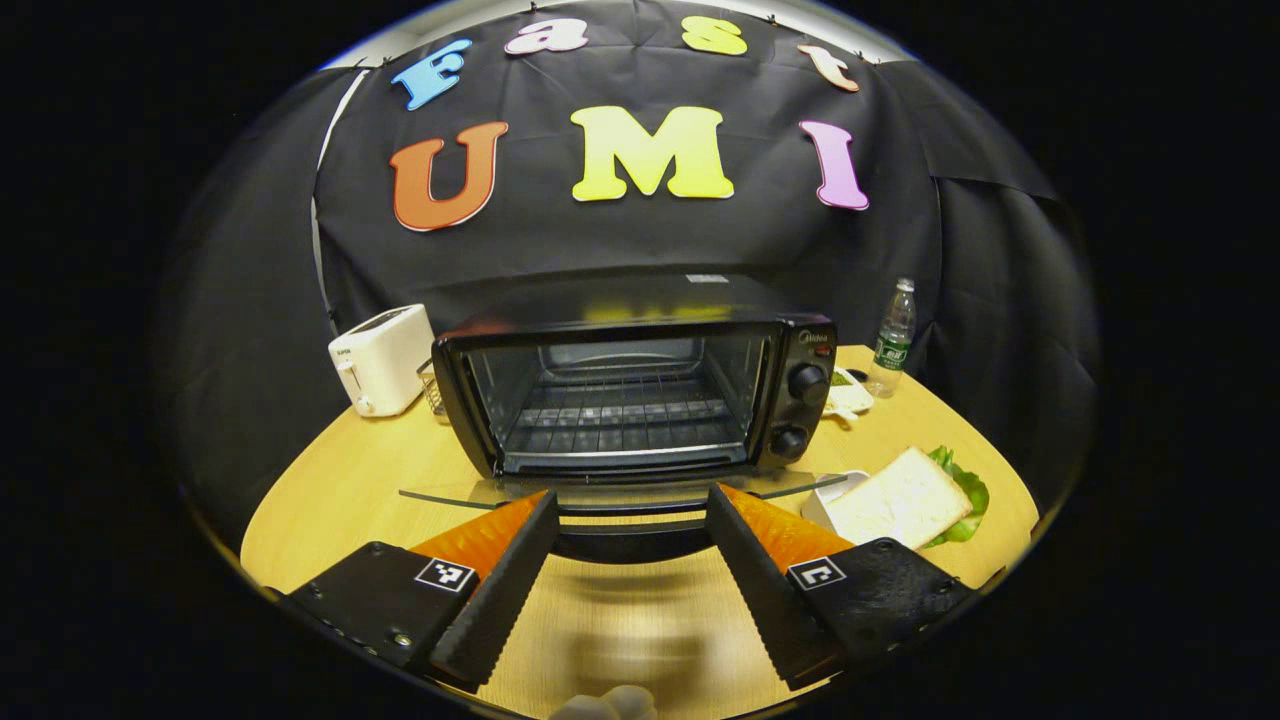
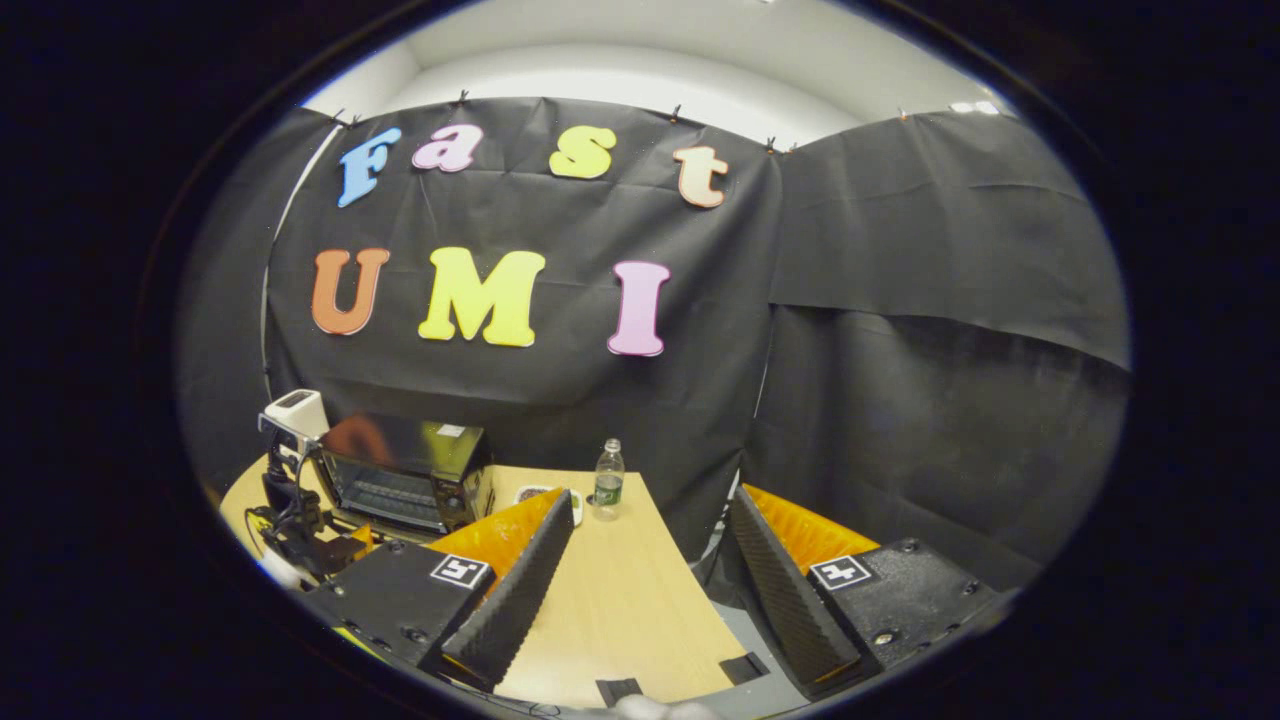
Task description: Open the electric oven with the left hand, put the food in, and close the electric oven.
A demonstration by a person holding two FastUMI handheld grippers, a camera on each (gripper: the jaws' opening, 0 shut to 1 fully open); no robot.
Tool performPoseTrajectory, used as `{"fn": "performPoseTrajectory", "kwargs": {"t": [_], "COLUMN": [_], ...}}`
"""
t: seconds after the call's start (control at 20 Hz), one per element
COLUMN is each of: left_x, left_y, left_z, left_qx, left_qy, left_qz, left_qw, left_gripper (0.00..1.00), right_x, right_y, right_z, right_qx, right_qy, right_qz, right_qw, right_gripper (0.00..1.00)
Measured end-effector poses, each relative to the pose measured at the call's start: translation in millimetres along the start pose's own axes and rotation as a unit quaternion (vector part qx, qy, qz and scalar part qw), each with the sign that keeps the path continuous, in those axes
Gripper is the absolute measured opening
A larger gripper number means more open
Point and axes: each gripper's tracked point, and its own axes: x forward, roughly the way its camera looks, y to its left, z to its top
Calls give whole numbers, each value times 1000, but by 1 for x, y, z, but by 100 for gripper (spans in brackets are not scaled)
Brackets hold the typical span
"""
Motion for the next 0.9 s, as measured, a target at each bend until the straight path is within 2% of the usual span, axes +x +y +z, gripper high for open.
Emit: {"fn": "performPoseTrajectory", "kwargs": {"t": [0.65, 0.8, 0.85, 0.9], "left_x": [6, 8, 7, 6], "left_y": [0, 1, 1, 1], "left_z": [-94, -96, -98, -99], "left_qx": [-20, -1, 1, 1], "left_qy": [113, 109, 110, 113], "left_qz": [-5, -6, -6, -6], "left_qw": [993, 994, 994, 994], "left_gripper": [96, 96, 100, 96], "right_x": [5, 10, 12, 14], "right_y": [3, 5, 6, 7], "right_z": [-37, -54, -57, -60], "right_qx": [-17, -18, -16, -13], "right_qy": [36, 56, 61, 65], "right_qz": [-7, -3, -1, -1], "right_qw": [999, 998, 998, 998], "right_gripper": [100, 100, 100, 100]}}
